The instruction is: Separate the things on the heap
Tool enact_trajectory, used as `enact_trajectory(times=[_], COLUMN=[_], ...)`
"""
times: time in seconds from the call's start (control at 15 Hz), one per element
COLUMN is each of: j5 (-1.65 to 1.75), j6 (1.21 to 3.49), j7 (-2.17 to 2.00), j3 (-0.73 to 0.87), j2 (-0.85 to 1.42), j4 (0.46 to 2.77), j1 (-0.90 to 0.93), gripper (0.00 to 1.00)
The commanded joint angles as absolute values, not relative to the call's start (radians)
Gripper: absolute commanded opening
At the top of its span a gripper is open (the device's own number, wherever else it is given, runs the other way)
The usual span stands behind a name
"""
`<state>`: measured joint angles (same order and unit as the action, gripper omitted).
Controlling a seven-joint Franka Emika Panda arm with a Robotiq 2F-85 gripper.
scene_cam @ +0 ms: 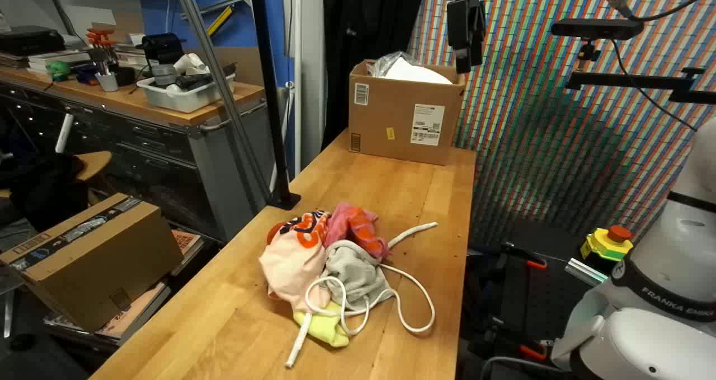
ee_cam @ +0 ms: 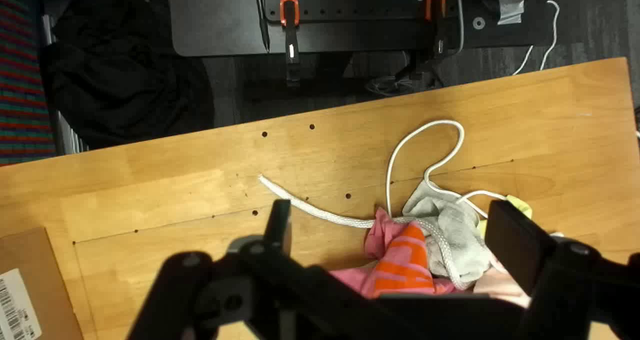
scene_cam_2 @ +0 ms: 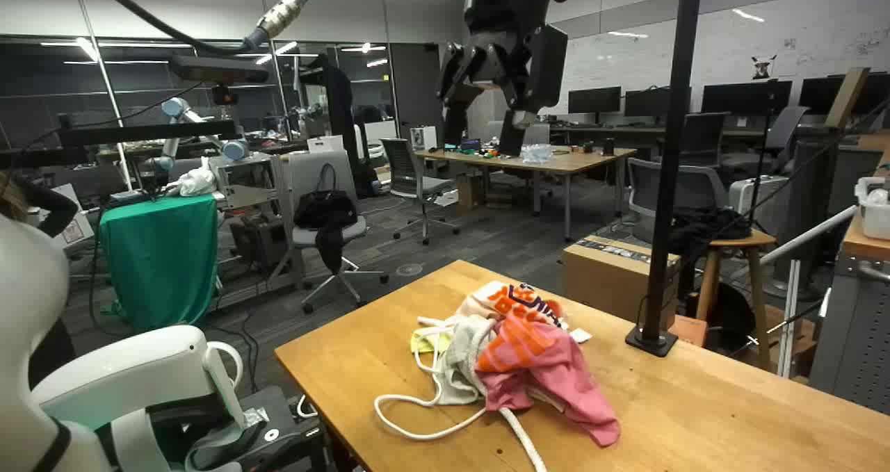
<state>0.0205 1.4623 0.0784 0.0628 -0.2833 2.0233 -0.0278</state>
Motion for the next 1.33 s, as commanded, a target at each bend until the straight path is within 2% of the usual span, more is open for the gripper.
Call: enact_trajectory(times=[0.0, 0.73, 1.27], j5=[0.020, 0.019, -0.076], j6=[1.461, 1.498, 1.773], j7=[0.079, 0.031, 0.049], j3=[0.060, -0.045, -0.069], j2=[-0.283, -0.120, 0.032], j4=[2.020, 1.909, 1.895], j1=[-0.031, 0.037, 0.065], gripper=[1.00, 1.00, 1.00])
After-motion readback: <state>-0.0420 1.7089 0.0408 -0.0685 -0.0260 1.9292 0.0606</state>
